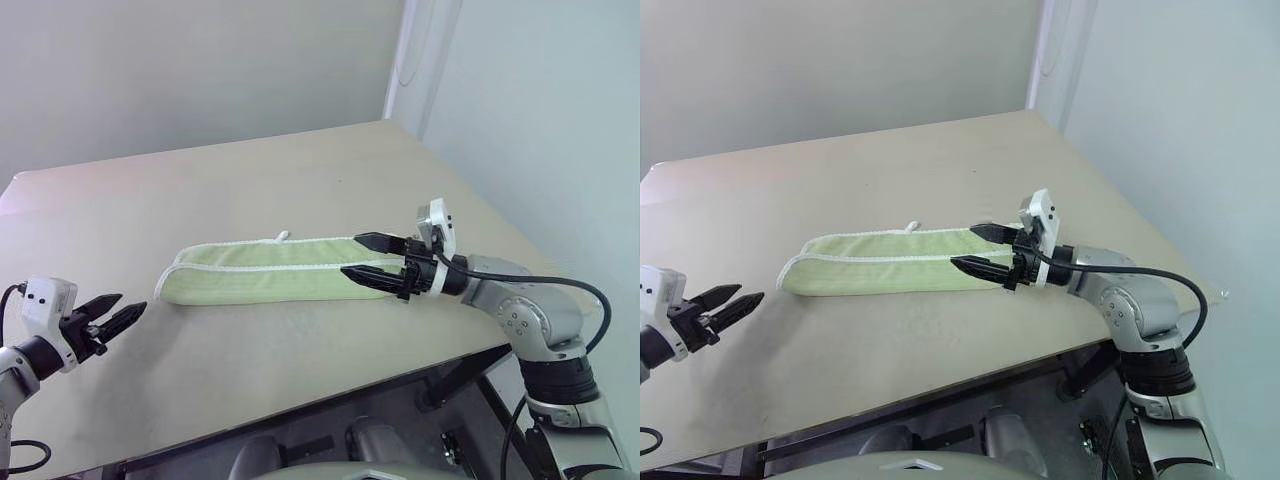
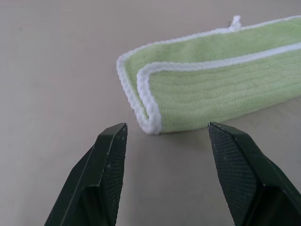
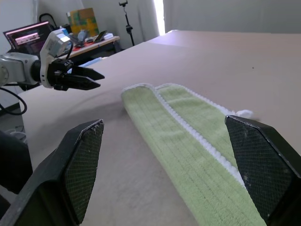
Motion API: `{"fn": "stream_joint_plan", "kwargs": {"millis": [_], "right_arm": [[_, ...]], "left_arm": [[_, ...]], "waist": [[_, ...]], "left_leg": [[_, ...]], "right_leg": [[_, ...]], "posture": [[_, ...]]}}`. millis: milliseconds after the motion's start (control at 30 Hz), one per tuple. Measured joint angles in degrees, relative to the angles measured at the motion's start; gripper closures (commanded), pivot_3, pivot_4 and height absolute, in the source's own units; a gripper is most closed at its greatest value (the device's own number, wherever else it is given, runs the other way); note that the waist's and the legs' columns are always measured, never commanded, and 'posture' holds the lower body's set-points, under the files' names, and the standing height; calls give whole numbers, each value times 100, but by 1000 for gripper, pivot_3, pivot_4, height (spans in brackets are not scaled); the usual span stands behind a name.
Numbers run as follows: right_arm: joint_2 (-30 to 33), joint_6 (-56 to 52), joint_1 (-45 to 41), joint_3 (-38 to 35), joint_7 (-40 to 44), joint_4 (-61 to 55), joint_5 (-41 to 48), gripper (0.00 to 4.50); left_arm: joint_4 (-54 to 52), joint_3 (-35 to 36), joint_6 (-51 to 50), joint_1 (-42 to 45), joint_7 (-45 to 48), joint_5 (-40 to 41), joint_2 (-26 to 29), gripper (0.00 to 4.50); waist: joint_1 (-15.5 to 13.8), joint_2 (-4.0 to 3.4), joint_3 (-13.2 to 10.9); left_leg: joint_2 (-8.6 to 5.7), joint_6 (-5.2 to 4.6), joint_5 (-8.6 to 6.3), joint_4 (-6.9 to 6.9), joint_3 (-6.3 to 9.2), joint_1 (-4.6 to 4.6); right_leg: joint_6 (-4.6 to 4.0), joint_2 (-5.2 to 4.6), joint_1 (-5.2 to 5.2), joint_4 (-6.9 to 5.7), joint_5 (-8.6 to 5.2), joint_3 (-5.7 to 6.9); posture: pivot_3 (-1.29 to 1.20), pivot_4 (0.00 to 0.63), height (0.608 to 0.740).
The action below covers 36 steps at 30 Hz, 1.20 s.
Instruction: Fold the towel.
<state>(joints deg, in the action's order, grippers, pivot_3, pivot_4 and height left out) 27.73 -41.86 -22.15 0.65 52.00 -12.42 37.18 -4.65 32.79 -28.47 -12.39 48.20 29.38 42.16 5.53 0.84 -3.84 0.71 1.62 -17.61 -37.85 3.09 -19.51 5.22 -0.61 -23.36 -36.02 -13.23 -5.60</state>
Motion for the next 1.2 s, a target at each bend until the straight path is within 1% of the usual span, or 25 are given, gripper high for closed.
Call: {"fn": "stream_joint_plan", "kwargs": {"millis": [200, 400, 567, 767, 967, 1033, 1100, 1200], "right_arm": [[-1, 108, -75, 90, -23, 168, -104, 178], [30, 83, -75, 8, -243, 171, -91, 178], [93, 67, -74, -60, -502, 244, -180, 178], [179, -121, -111, -118, -765, 354, -280, 178], [184, -242, -165, -146, -1074, 442, -435, 178], [184, -288, -152, -168, -1141, 429, -435, 178], [186, -304, -119, -178, -1201, 397, -435, 178], [188, -364, -35, -212, -1276, 330, -433, 178]], "left_arm": [[22, -221, 51, 345, -24, -5, -2, 1635], [250, -470, 61, 867, 78, -7, 28, 1635], [1039, -863, 113, 1821, 29, -262, 208, 1635], [2156, -1611, -83, 2734, 205, -576, 289, 1635], [3607, -2256, 2, 3707, 500, -1021, 282, 1635], [4041, -2370, 114, 4010, 580, -1157, 231, 1635], [4349, -2529, 245, 4204, 706, -1294, 214, 1635], [4560, -2787, 429, 4254, 1059, -1474, 180, 1635]], "waist": [[-2, 1, -1], [-3, 1, -1], [-5, 3, -1], [2, 3, -2], [-10, 4, -1], [-13, 5, -1], [-9, 5, -1], [-5, 5, -1]], "left_leg": [[-2, 0, 0, 17, -1, -2], [-3, 0, 0, 17, -2, 0], [-6, -1, 1, 17, 1, 1], [-7, -1, 1, 30, -2, -1], [-8, -2, 2, 34, 0, -1], [-9, -2, 2, 35, 1, -2], [-10, -2, 2, 41, 0, -1], [-10, -2, 2, 56, 1, 0]], "right_leg": [[-3, 3, -6, 4, -2, 0], [-3, 3, -5, 4, -2, 0], [-3, 4, -2, 3, -2, 1], [-2, 6, -9, 3, -1, -2], [-1, 7, -10, 3, -1, -1], [-1, 6, -10, 4, -1, -1], [1, 5, -10, 4, 0, -2], [1, 6, -15, 3, -2, -2]], "posture": [[0, 0, 740], [0, 0, 740], [0, 0, 740], [0, 0, 740], [0, 0, 740], [0, 0, 740], [0, 0, 740], [0, 0, 740]]}}
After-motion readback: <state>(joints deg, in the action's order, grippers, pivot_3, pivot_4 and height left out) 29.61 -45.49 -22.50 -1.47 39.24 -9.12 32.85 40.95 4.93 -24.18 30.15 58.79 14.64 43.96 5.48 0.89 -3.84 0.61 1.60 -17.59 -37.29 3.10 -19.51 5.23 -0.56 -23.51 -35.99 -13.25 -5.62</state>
